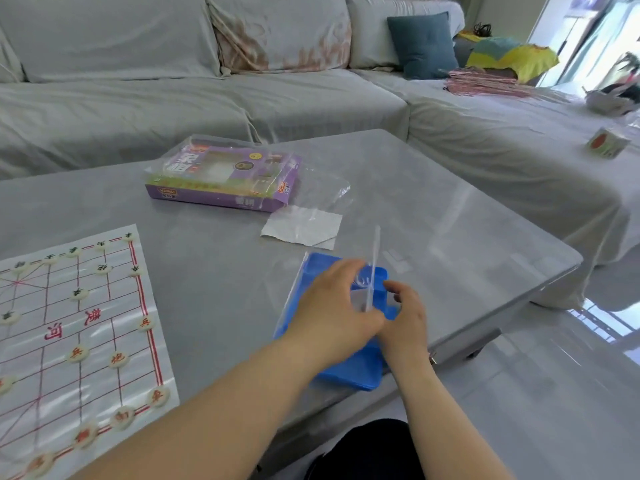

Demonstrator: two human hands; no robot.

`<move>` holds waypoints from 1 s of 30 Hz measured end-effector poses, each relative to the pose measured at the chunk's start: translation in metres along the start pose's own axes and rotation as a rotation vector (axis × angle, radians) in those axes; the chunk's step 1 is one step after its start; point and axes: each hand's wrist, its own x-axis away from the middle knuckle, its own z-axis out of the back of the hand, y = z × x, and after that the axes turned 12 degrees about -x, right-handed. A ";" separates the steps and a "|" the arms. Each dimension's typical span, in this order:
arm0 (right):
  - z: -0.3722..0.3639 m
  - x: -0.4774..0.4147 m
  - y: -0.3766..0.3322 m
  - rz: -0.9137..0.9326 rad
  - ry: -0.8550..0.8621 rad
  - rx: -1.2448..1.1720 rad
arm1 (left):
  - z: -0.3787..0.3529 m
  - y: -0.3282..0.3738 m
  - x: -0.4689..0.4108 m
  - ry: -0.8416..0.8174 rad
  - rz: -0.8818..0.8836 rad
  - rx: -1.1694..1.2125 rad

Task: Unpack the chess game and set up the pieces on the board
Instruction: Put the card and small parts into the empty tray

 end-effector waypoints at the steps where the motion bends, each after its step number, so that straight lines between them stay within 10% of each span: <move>1: 0.001 -0.002 0.001 0.009 0.018 0.001 | -0.009 -0.002 0.001 -0.008 -0.025 -0.110; 17: 0.021 0.009 0.007 -0.075 0.014 -0.177 | -0.015 -0.043 0.000 -0.054 0.022 -0.765; 30: 0.007 0.019 -0.006 -0.246 -0.024 -0.269 | 0.005 -0.059 0.001 -0.036 0.237 -0.569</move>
